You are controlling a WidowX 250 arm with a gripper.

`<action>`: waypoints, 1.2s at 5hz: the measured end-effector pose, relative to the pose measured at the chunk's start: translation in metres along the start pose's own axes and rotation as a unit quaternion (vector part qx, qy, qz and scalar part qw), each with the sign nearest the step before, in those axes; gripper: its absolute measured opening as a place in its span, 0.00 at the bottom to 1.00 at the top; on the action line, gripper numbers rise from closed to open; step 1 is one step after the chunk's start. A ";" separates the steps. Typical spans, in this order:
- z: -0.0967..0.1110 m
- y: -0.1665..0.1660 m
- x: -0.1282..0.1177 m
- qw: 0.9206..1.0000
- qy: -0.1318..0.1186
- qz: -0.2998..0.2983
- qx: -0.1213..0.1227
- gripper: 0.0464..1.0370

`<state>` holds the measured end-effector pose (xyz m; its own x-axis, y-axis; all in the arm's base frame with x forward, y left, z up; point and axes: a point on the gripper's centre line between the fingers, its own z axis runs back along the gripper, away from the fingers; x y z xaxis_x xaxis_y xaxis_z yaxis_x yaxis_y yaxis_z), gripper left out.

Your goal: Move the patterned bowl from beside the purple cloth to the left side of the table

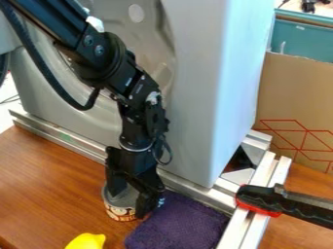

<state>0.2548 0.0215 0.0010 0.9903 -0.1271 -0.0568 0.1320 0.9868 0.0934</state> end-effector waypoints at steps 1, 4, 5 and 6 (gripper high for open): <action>-0.009 0.012 -0.003 1.000 0.012 0.009 0.002 0.96; -0.017 0.075 -0.031 0.995 0.039 0.087 0.013 0.96; -0.016 0.105 -0.041 0.992 0.039 0.119 0.016 0.96; -0.018 0.129 -0.052 0.987 0.048 0.150 0.011 0.96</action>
<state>0.2194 0.1567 -0.0018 0.9762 0.1826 -0.1169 -0.1655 0.9760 0.1417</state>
